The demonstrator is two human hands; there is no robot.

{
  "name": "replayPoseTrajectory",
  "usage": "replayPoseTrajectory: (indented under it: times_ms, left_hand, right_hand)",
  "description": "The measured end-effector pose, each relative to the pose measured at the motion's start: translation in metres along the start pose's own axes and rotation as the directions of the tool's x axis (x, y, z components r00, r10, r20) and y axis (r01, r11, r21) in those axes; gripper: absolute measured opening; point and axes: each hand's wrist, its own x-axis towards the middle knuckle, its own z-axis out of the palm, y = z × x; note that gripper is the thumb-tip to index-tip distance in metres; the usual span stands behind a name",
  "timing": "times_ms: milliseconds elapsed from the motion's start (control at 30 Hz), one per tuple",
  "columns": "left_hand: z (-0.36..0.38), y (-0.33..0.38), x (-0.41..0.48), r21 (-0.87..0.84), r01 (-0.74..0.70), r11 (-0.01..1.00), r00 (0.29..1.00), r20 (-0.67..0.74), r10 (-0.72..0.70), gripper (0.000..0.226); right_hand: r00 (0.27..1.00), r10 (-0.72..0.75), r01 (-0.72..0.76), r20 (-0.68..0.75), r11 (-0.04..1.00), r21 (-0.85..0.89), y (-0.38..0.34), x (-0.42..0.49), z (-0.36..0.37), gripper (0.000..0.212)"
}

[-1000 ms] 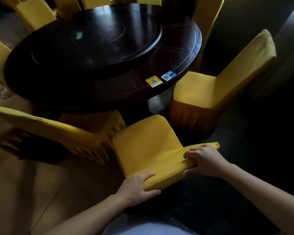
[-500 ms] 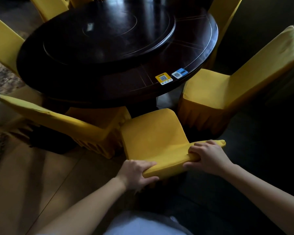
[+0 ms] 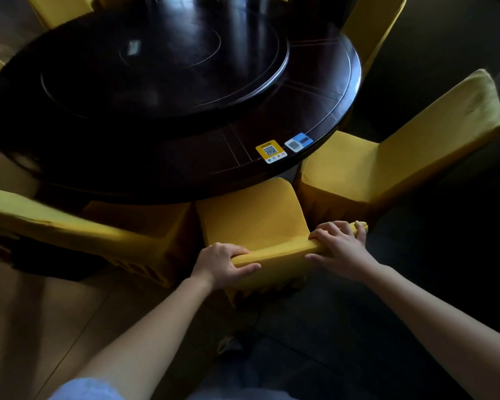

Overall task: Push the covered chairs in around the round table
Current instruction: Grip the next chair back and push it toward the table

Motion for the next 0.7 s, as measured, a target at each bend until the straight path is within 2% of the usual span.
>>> replayPoseTrajectory:
  times_ms: [300, 433, 533, 700]
  left_hand:
    - [-0.020, -0.025, 0.052, -0.085, 0.110, 0.990, 0.993, -0.020, -0.112, 0.078]
    - [-0.031, -0.038, 0.073, -0.116, 0.146, 0.983, 0.989, 0.001, -0.146, 0.062]
    - [-0.029, -0.044, 0.080, -0.124, 0.137, 0.983, 0.991, 0.024, -0.135, 0.063]
    - [-0.030, -0.045, 0.082, -0.134, 0.122, 0.983, 0.992, 0.034, -0.119, 0.078]
  right_hand:
    - [1.000, 0.004, -0.004, 0.014, 1.000, -0.012, 0.000, 0.070, -0.021, 0.055]
    - [0.998, 0.008, -0.006, 0.057, 0.999, -0.031, -0.004, 0.097, -0.031, 0.057]
    - [0.997, 0.013, -0.009, 0.081, 0.999, -0.046, -0.003, 0.104, -0.033, 0.058]
    - [0.995, 0.040, -0.036, 0.087, 0.998, -0.044, -0.003, 0.105, -0.034, 0.064]
